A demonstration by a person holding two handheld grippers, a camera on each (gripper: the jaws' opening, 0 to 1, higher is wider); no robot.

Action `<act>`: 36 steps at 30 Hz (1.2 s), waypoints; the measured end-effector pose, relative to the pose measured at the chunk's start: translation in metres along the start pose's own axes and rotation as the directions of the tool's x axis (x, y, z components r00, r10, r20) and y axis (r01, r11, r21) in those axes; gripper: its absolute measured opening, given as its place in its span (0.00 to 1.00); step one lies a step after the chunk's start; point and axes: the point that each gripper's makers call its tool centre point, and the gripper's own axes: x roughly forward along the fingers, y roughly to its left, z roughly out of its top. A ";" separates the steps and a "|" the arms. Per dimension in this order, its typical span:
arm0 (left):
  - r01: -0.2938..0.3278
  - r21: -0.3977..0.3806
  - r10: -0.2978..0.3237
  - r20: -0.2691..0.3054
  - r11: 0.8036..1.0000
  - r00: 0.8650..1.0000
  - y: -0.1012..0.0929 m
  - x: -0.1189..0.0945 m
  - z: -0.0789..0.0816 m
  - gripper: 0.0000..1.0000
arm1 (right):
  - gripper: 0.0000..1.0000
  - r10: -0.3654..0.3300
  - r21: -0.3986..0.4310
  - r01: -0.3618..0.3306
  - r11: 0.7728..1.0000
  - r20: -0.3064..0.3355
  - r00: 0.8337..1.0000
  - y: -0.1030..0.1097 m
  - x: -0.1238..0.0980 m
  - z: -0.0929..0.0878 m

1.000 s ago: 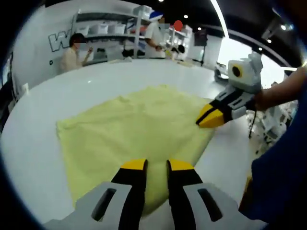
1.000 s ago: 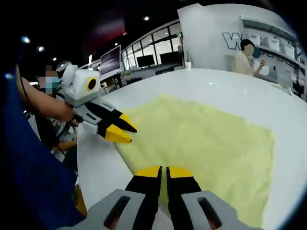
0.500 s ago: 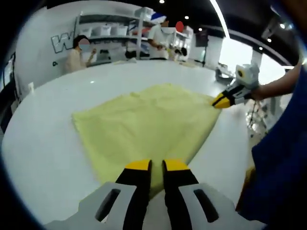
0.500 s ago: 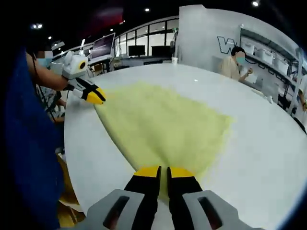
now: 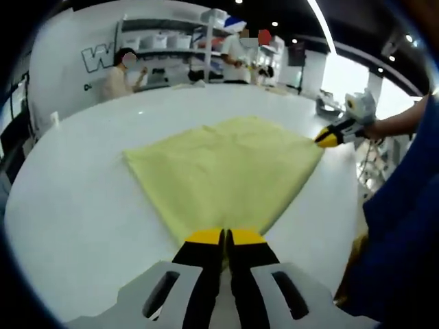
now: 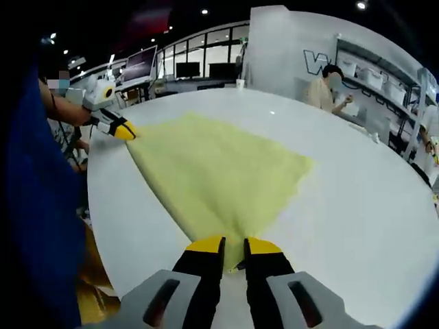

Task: Fold the garment on the visible template until the final outline fits inside the template.

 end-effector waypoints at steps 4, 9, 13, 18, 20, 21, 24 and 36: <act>-0.005 -0.005 0.005 -0.002 1.000 1.000 0.002 -0.003 -0.002 0.01 | 0.11 -0.010 0.002 0.010 1.000 -0.004 1.000 0.000 -0.001 -0.001; -0.016 0.005 0.017 -0.011 1.000 1.000 0.004 -0.006 -0.003 0.02 | 0.11 -0.017 0.005 0.017 1.000 0.000 1.000 0.001 -0.002 -0.001; -0.039 0.004 0.039 -0.012 0.999 0.999 0.008 -0.015 -0.008 0.02 | 0.11 -0.022 -0.002 0.022 1.000 -0.006 1.000 0.000 -0.003 -0.002; -0.086 -0.010 0.085 -0.038 0.996 0.996 0.016 -0.025 -0.014 0.15 | 0.15 -0.038 -0.007 0.037 0.999 -0.029 0.999 -0.002 -0.009 -0.002; -0.114 -0.029 0.112 -0.055 0.993 0.992 0.022 -0.030 -0.017 0.27 | 0.14 -0.045 0.000 0.045 0.999 -0.029 0.999 -0.003 -0.012 -0.001; -0.122 -0.024 0.121 -0.043 0.992 0.992 0.023 -0.033 -0.015 0.28 | 0.13 -0.056 0.008 0.056 0.998 -0.020 0.998 -0.002 -0.016 0.002; -0.119 -0.022 0.119 -0.023 0.993 0.993 0.025 -0.040 -0.013 0.24 | 0.11 -0.066 0.016 0.066 0.998 -0.004 0.998 0.000 -0.021 0.009; -0.142 -0.077 0.147 0.063 0.987 0.987 0.017 -0.055 0.011 0.31 | 0.18 -0.108 0.224 0.072 0.972 0.152 0.982 -0.011 -0.042 0.032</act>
